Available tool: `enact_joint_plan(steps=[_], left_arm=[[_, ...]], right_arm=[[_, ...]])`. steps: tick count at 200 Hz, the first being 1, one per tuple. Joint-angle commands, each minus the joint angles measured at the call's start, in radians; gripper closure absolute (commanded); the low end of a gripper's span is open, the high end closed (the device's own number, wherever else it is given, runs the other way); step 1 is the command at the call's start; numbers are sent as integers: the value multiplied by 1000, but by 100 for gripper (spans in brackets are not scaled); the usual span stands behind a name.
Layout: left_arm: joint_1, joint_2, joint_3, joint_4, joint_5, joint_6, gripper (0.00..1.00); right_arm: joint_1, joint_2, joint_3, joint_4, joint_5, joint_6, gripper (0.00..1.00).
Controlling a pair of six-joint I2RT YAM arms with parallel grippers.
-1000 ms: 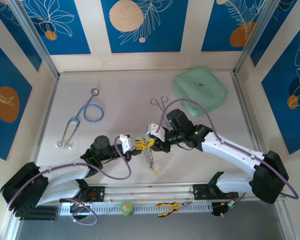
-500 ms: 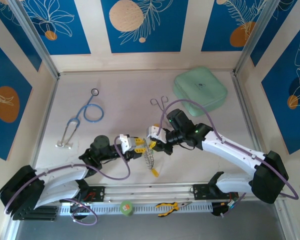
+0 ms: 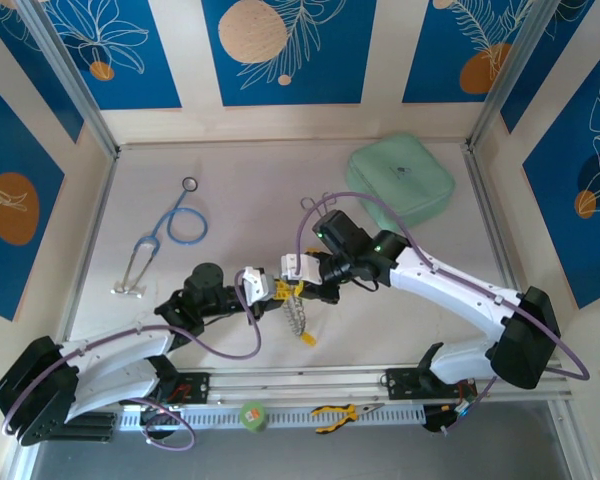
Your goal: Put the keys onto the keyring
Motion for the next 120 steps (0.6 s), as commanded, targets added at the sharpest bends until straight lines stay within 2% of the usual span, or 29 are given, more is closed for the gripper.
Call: enact_joint_plan(steps=[1,18,36,43,50,70,88,120], left_arm=[[-4,-1,39,3,22,10,100],[-4,-6,24,28,21,-1,100],[-4,-9,-13,103,7,-34,100],[-4,-9,-29,140,2,-50,100],[-4,-5,-45,180,3,-65,100],[-4,8,-75,263,-1,-96,100],[-4,20,-92,302,-3,-104,100],[-4,25,-98,313,-2,-105,100]], right_arm=[[35,17,64,-60,-15,-27,100],[27,4,61,-29,-18,18,99],[-28,-49,0,72,-62,115,70],[-56,-72,-29,111,-89,164,63],[-81,-90,-56,145,-122,214,59],[-111,-115,-102,173,-157,311,58],[-111,-111,-114,148,-180,331,62],[-111,-111,-138,142,-202,352,63]])
